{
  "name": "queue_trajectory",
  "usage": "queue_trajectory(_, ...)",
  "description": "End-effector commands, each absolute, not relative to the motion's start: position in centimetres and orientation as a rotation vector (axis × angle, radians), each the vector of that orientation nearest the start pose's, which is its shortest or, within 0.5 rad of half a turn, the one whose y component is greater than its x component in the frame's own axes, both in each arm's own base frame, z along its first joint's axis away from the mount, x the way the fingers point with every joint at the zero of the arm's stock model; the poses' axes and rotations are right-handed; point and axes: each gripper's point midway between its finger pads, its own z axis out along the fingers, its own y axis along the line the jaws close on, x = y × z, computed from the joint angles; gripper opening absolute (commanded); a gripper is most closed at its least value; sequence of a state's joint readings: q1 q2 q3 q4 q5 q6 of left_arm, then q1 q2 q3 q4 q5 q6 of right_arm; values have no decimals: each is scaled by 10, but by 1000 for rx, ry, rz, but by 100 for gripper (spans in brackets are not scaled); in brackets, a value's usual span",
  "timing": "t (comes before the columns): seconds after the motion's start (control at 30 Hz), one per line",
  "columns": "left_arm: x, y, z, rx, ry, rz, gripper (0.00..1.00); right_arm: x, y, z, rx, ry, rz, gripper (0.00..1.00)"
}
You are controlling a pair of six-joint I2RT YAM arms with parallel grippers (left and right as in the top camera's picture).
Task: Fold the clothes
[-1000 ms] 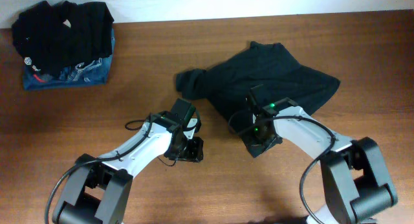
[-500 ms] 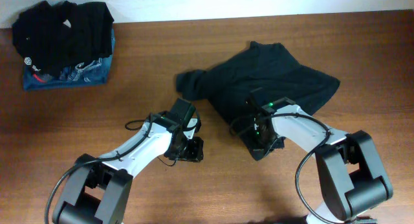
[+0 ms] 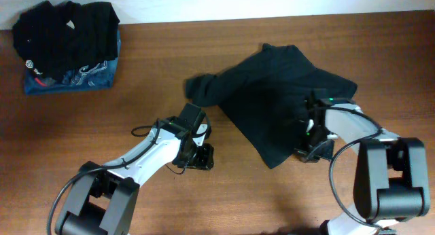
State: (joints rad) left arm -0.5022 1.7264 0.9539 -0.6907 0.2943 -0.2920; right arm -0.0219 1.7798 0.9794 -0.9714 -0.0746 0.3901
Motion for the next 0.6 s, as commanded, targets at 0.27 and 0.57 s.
queue_trajectory(0.27, 246, -192, 10, 355, 3090, -489, 55, 272, 11, 24, 680, 3125, 307, 4)
queue_trajectory(0.57, 248, -193, 10, 356, 3081, -492, 62, 285, 27, 52, 459, 3043, 320, 4)
